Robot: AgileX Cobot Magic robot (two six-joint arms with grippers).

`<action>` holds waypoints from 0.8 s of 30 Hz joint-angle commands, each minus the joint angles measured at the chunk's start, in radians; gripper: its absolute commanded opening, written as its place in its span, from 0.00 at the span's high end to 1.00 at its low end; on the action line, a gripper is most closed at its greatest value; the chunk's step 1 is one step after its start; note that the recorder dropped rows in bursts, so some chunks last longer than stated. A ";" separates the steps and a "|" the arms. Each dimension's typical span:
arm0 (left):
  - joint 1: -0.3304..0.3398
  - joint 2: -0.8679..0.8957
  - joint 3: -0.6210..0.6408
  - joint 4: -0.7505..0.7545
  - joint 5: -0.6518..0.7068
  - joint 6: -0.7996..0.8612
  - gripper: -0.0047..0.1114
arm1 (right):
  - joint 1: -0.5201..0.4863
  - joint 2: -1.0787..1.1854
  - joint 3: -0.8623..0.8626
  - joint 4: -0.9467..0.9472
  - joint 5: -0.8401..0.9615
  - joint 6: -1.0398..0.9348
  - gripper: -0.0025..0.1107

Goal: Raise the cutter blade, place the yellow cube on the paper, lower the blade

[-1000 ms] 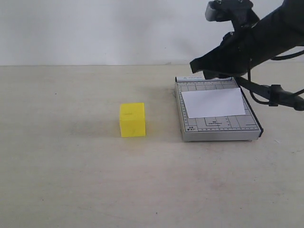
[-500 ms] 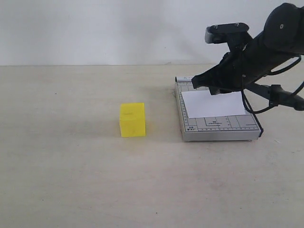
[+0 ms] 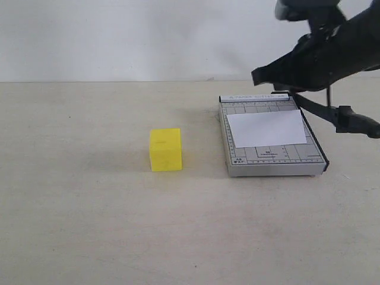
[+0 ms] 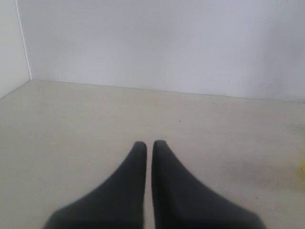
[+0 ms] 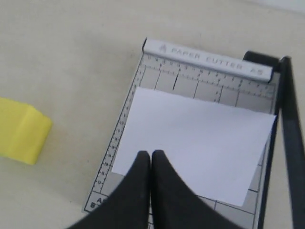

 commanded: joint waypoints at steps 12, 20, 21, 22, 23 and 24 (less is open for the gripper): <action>-0.001 -0.003 0.003 -0.004 -0.003 0.002 0.92 | 0.001 -0.718 0.634 -0.007 -0.379 0.026 0.97; -0.001 -0.003 0.003 -0.004 -0.003 0.002 0.92 | 0.001 -0.909 0.817 0.025 -0.413 0.036 0.97; -0.001 -0.003 0.003 -0.004 -0.003 0.002 0.92 | 0.001 -0.926 0.838 0.025 -0.415 0.045 0.97; -0.001 -0.003 0.003 -0.004 -0.003 0.002 0.92 | 0.001 -0.942 0.858 0.025 -0.415 0.047 0.97; -0.001 -0.003 0.003 -0.004 -0.003 0.002 0.92 | 0.001 -0.953 0.872 0.025 -0.415 0.049 0.97; -0.001 -0.003 0.003 -0.004 -0.003 0.002 0.92 | 0.001 -0.966 0.890 0.025 -0.417 0.053 0.97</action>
